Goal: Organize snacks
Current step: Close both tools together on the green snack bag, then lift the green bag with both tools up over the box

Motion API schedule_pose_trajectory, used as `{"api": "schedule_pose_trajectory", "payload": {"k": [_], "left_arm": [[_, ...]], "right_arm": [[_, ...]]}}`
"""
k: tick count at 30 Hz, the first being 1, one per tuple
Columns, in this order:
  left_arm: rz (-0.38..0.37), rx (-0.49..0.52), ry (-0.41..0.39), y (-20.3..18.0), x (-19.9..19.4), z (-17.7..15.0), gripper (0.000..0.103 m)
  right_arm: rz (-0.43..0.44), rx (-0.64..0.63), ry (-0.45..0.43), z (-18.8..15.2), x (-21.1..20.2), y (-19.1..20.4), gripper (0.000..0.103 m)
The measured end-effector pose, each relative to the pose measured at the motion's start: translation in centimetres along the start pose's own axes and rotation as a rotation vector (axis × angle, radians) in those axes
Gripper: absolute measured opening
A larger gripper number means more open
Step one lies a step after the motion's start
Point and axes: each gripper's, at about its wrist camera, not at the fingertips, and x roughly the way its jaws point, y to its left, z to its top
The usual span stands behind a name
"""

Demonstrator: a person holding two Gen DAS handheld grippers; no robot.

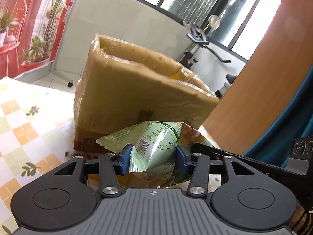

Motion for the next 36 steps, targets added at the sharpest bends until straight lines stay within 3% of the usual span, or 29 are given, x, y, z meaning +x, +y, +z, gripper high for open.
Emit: {"api": "schedule_pose_trajectory", "payload": {"k": [18,27,36], "left_arm": [[-0.088,0.112,-0.201,-3.5,-3.0,4.6,0.050],[-0.106,0.165,-0.272,-4.6,-3.0,6.7,0.050],[-0.126,0.140,-0.279,-3.4,-1.1,8.9,0.051]], "right_arm": [[0.053,-0.074,-0.209,5.4,-5.3,2.9,0.044],[0.069,-0.107,-0.275,8.4,-5.9,4.1,0.044],[0.043,-0.176,-0.314,11.4,-4.4,4.6,0.044]]}}
